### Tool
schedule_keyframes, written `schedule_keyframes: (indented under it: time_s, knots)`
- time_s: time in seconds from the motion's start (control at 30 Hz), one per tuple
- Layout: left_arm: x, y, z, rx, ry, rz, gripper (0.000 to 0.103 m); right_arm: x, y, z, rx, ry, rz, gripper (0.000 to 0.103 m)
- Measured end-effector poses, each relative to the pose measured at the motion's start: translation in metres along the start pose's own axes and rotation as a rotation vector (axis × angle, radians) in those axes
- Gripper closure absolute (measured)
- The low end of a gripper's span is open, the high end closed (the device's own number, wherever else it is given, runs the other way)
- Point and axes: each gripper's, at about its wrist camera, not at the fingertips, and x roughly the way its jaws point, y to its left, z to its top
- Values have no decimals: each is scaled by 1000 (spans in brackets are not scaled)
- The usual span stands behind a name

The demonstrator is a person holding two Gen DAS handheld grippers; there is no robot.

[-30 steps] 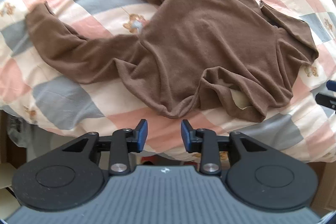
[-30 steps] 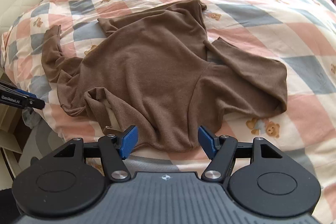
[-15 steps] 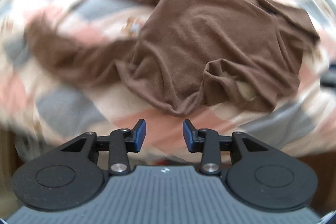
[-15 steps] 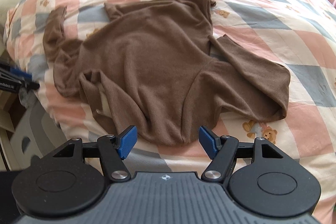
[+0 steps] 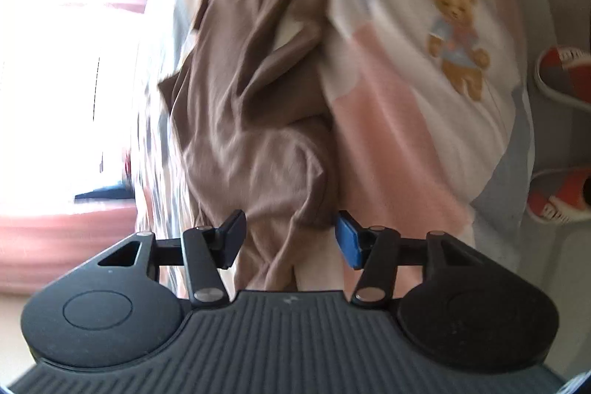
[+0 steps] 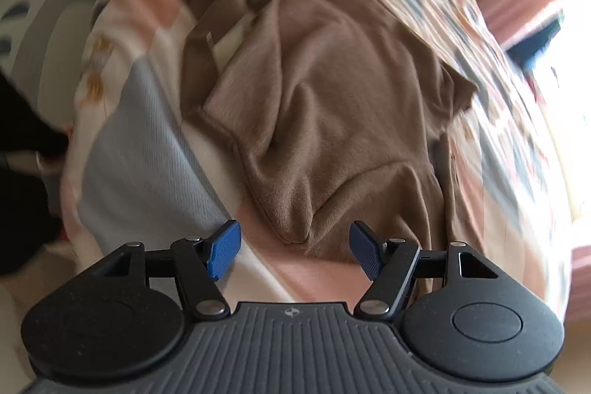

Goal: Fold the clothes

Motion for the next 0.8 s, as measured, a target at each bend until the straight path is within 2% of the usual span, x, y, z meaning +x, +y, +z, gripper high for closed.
schedule_keyframes:
  time_s: [0.07, 0.13, 0.23, 0.33, 0.37, 0.4, 0.43, 0.5, 0.6, 0.73, 0.8]
  knots:
    - [8, -7, -1, 38, -19, 9, 54, 5, 6, -2, -81, -9, -26, 37]
    - [17, -13, -3, 71, -30, 25, 62, 12, 14, -5, -174, -7, -59, 43]
    - [30, -13, -5, 45, -11, 35, 76, 23, 28, -12, -314, -26, -128, 49]
    - [40, -15, -5, 15, 0, 47, 77, 35, 41, -22, -416, -75, -202, 50]
    - [41, -15, -6, -1, 1, 46, 83, 39, 43, -23, -424, -91, -211, 59]
    - [43, -14, -6, -20, 3, 42, 87, 43, 43, -24, -419, -93, -209, 73]
    - [43, -11, -7, -43, 10, 38, 90, 46, 39, -22, -394, -82, -200, 95]
    - [39, 4, -9, -118, 36, 61, 91, 42, 21, -14, -281, -66, -190, 96]
    - [30, 51, -24, -321, 120, 121, 92, 15, -16, 2, -29, -68, -236, 97]
    - [2, 139, -47, -569, 191, 251, 93, -55, -69, 39, 196, -175, -390, 98]
    - [-19, 179, -55, -619, 178, 340, 93, -89, -92, 58, 257, -227, -472, 98]
